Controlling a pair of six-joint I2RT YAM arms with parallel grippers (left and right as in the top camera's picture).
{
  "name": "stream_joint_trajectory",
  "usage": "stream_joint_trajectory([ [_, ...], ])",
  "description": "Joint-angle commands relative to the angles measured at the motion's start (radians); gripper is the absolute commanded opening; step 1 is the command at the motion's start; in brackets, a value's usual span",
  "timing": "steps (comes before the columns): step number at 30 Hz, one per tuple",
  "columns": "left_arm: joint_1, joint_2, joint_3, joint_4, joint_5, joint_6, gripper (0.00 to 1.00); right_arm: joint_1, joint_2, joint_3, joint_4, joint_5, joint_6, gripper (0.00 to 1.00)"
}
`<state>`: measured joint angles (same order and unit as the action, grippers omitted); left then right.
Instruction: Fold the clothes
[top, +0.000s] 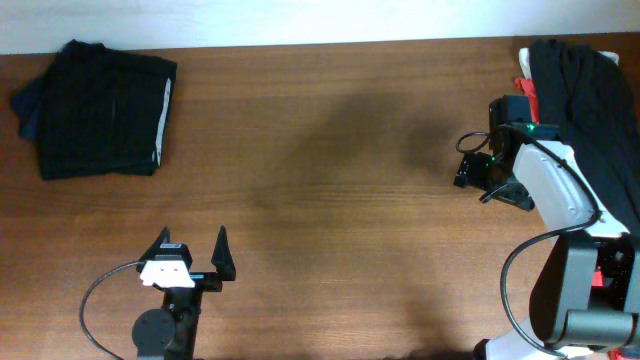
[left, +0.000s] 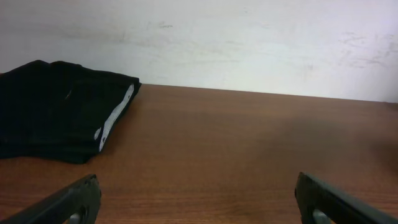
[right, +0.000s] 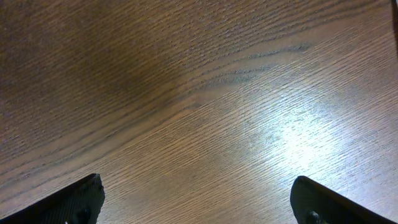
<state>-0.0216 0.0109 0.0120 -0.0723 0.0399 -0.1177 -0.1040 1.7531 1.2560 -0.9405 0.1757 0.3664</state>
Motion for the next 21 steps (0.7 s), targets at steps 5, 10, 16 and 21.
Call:
stream_joint_trajectory([
  [5,-0.004,-0.006,-0.003,-0.008,-0.01,-0.009,0.99,-0.003,-0.013,0.012,0.0,0.013,0.009,0.99],
  [10,-0.004,-0.006,-0.003,-0.008,-0.01,-0.009,0.99,-0.003,-0.013,0.012,0.0,0.013,0.009,0.99],
  [16,-0.004,-0.006,-0.003,-0.008,-0.01,-0.01,0.99,0.0,-0.035,0.012,-0.001,0.013,0.009,0.99],
  [21,-0.004,-0.006,-0.003,-0.008,-0.01,-0.01,0.99,0.0,-0.244,0.012,-0.001,0.013,0.009,0.99],
])
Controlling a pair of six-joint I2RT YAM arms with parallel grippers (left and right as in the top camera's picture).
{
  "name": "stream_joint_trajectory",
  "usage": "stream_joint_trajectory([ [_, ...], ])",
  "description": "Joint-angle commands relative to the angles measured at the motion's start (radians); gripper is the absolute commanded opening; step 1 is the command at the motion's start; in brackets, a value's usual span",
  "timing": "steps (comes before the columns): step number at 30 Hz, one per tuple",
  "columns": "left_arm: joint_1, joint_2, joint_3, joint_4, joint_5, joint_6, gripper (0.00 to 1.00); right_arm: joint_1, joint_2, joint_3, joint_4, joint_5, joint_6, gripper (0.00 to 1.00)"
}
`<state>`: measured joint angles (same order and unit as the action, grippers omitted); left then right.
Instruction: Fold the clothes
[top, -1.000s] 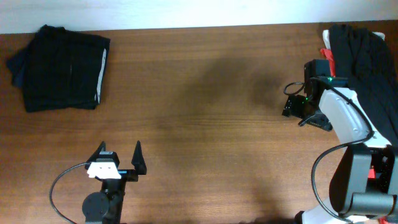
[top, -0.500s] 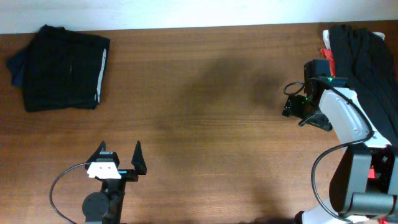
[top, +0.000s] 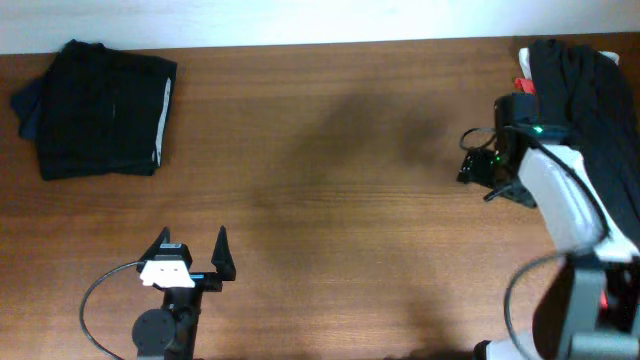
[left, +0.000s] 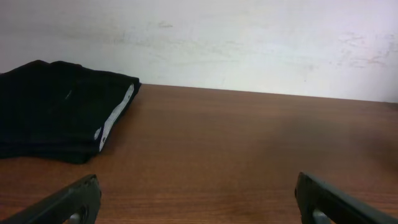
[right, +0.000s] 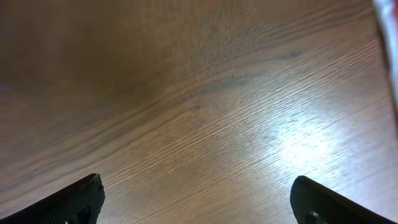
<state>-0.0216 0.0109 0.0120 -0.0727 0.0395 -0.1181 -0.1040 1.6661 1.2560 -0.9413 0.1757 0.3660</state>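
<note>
A folded black garment with a white stripe (top: 97, 110) lies at the table's far left corner, also seen ahead-left in the left wrist view as the folded garment (left: 62, 112). A heap of dark unfolded clothes (top: 590, 100) sits at the right edge. My left gripper (top: 192, 256) rests open near the front edge, its fingers (left: 71, 202) wide apart over bare wood. My right gripper (top: 482, 176) hovers open just left of the heap, with only table between its fingertips (right: 74, 199).
The brown wooden table (top: 330, 180) spreads between the two arms. A red and white item (top: 524, 85) peeks from under the heap. A pale edge (right: 388, 37) shows at the right of the right wrist view. A white wall (left: 249, 37) rises behind the table.
My right arm has shifted slightly to the right, toward the heap, and a pale edge now shows at the right of its wrist view. The left arm has not moved. Both grippers remain open.
</note>
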Motion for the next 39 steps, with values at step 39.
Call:
stream_joint_trajectory([
  [39,-0.004,-0.006,-0.003,-0.008,-0.01,-0.009,0.99,0.169,-1.661,-1.089,0.739,-0.098,-0.048,0.99],
])
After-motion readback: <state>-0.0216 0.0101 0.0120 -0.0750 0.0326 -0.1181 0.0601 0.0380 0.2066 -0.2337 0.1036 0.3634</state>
